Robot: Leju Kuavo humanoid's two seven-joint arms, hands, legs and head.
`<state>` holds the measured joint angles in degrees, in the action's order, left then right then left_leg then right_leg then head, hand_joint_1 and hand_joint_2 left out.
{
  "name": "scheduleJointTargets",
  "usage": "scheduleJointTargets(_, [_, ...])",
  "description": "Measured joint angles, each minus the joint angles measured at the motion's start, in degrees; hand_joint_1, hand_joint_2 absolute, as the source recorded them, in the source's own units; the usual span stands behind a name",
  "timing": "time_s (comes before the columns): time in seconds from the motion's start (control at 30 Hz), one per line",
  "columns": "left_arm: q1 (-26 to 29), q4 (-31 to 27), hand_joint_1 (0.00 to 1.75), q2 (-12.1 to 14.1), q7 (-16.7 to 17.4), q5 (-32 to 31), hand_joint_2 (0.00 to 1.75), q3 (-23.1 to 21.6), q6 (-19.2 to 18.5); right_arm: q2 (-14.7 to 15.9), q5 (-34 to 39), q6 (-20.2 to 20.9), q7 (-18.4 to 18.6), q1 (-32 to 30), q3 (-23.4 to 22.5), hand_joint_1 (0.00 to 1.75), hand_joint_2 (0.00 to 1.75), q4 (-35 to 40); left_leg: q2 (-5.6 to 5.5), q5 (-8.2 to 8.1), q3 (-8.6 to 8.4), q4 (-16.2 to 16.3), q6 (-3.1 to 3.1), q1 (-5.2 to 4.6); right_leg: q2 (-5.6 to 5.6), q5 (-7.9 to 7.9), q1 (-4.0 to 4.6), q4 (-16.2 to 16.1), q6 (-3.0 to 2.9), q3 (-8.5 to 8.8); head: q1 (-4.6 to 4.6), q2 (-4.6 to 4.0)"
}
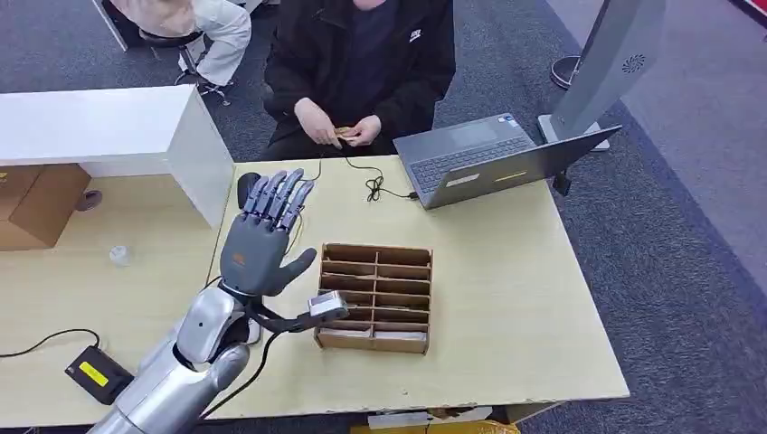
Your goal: Pass the card to the sensor for recognition and then transmit it.
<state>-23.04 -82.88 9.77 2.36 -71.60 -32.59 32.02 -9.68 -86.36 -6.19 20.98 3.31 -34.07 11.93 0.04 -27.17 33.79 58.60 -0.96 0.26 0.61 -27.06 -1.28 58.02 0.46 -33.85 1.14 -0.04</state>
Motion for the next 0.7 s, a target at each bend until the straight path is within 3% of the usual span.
scheduleJointTargets(0.2, [0.78, -2.20, 0.00, 0.70, -0.35, 0.67, 1.75, 0.00, -0.28, 0.00, 0.07, 0.00, 0.00, -0.01, -0.24, 0.00, 0.00, 0.00, 0.00, 0.01, -0.01, 0.00, 0.00, 0.00, 0.00, 0.02, 0.00, 0.00, -0.01, 0.02, 0.00, 0.00])
scheduleJointTargets(0.43, [5.76, -7.27, 0.00, 2.03, -5.39, 8.91, 1.75, -0.85, -3.29, 0.00, 0.74, -0.07, 0.00, -0.12, -1.00, 0.00, 0.00, 0.00, 0.00, -0.03, -0.01, 0.00, 0.00, 0.00, 0.01, -0.02, 0.00, -0.01, 0.00, 0.00, 0.02, 0.00])
scheduleJointTargets(0.57, [7.82, -10.08, 0.00, 2.89, -8.31, 14.54, 1.75, -3.02, -7.43, 0.00, 0.74, -0.17, -0.15, -0.12, -1.29, 0.00, 0.00, 0.00, 0.00, -0.04, -0.01, 0.00, 0.01, 0.00, 0.00, -0.03, 0.00, -0.01, 0.00, 0.00, 0.00, 0.00])
scheduleJointTargets(0.7, [7.74, -10.69, 0.00, 3.19, -8.46, 15.67, 1.75, -5.36, -12.92, 0.00, 0.55, -0.17, -0.20, -0.11, -1.35, 0.00, 0.00, 0.00, 0.00, -0.03, -0.02, 0.00, 0.01, 0.00, -0.01, -0.02, 0.00, -0.02, 0.01, 0.01, 0.00, 0.00])
